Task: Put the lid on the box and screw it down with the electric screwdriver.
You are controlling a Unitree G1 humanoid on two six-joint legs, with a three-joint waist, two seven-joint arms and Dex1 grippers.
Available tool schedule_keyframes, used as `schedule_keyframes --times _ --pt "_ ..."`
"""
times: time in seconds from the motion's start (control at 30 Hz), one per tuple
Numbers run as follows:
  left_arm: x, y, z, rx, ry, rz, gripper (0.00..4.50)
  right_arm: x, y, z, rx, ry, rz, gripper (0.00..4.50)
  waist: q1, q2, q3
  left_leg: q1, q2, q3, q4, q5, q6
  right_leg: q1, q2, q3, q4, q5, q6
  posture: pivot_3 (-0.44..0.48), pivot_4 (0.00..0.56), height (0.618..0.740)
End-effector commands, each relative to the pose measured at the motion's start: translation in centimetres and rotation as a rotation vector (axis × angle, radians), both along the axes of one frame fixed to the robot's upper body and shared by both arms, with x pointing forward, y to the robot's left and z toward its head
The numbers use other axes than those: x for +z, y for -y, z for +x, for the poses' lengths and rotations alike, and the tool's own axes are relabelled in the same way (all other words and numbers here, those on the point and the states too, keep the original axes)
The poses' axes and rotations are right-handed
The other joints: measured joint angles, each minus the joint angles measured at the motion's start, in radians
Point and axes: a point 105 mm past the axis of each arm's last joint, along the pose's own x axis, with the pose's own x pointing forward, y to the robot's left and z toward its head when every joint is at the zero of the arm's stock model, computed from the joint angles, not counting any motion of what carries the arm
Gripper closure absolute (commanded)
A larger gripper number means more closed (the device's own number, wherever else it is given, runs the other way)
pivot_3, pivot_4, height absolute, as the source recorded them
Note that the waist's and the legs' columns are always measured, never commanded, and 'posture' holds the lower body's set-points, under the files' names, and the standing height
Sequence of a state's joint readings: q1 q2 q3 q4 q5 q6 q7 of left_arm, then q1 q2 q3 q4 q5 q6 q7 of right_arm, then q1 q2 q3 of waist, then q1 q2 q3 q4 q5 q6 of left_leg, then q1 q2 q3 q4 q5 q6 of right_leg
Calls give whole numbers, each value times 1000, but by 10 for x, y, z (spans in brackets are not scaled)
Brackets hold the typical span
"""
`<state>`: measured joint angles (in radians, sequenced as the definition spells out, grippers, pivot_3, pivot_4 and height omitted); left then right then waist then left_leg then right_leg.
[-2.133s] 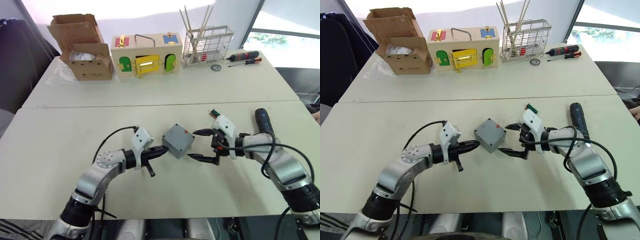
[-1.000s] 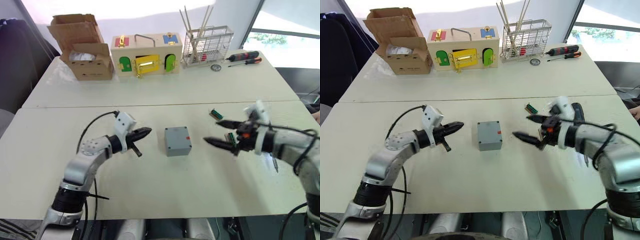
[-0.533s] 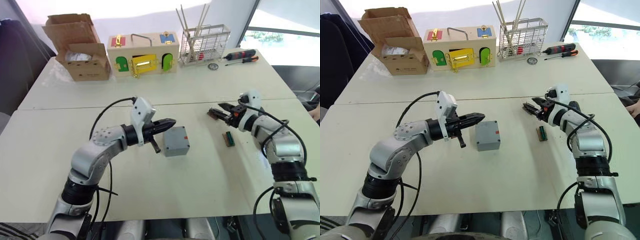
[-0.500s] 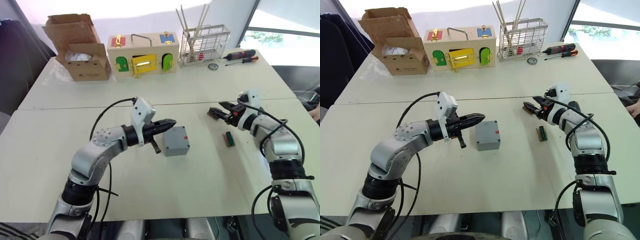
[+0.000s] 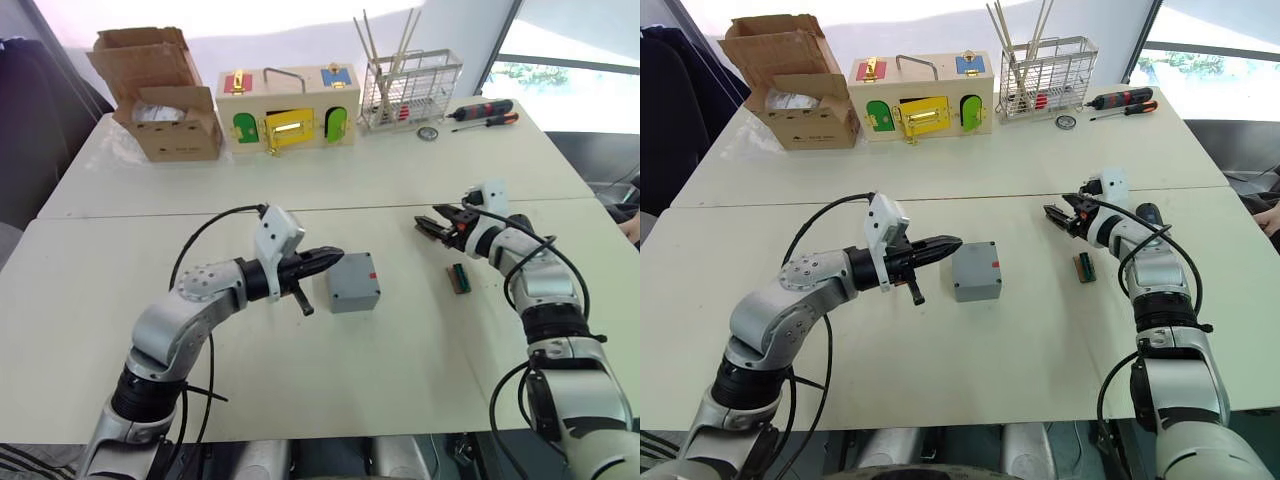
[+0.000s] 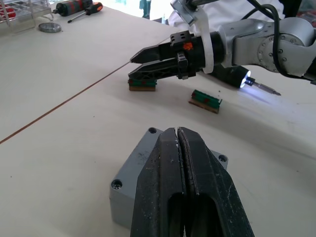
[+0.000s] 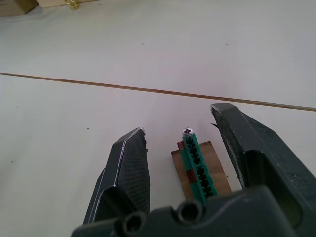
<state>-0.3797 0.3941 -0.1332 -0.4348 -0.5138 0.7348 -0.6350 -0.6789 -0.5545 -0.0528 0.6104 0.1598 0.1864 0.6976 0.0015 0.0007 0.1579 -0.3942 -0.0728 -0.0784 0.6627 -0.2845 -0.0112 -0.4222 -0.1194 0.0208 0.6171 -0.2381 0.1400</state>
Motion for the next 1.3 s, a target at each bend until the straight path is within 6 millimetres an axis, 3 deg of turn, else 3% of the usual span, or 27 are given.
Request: schedule_keyframes --times 0.03,0.13,0.2,0.33,0.37,0.63,1.1,1.2,1.3 --pt "9 -2 -4 3 36 -17 4500 12 -6 4 26 47 -21 2128 -1 0 0 0 0 0 0 0 0 0 0 0 0 0 0 0 150 734" --pt "8 -2 -3 8 36 -17 4500 10 -6 6 22 44 -28 2128 -2 0 0 0 0 0 0 0 0 0 0 0 0 0 0 0 150 734" --pt "8 -2 -3 11 37 -18 4500 9 -6 6 16 39 -27 2597 -4 0 0 0 0 0 0 0 0 0 0 0 0 0 0 0 150 734" --pt "7 -2 -3 16 38 -18 4500 11 -6 8 8 49 -4 4409 -13 0 0 0 0 0 0 0 0 0 0 0 0 0 0 0 150 734" --pt "7 -3 -3 17 37 -18 4500 12 -6 8 9 53 -1 4474 -15 0 0 0 0 0 0 0 0 0 0 0 0 0 0 0 150 734" --pt "4 -3 -2 23 32 -12 4500 11 -4 7 5 53 3 4474 -14 0 0 0 0 0 0 0 0 0 0 0 0 0 0 0 150 734" --pt "1 -5 -1 27 25 -12 4500 50 -3 1 0 163 74 4474 -14 0 0 0 0 0 0 0 0 0 0 0 0 0 0 0 150 734" --pt "2 -10 -1 30 26 -5 4500 69 -9 -12 53 209 96 4474 -12 0 0 0 0 0 0 0 0 0 0 0 0 0 0 0 150 734" --pt "1 -19 -5 25 16 29 4500 83 -38 -48 247 210 119 4474 -12 0 0 -1 0 -1 -1 0 0 -1 0 0 0 0 0 0 150 734"
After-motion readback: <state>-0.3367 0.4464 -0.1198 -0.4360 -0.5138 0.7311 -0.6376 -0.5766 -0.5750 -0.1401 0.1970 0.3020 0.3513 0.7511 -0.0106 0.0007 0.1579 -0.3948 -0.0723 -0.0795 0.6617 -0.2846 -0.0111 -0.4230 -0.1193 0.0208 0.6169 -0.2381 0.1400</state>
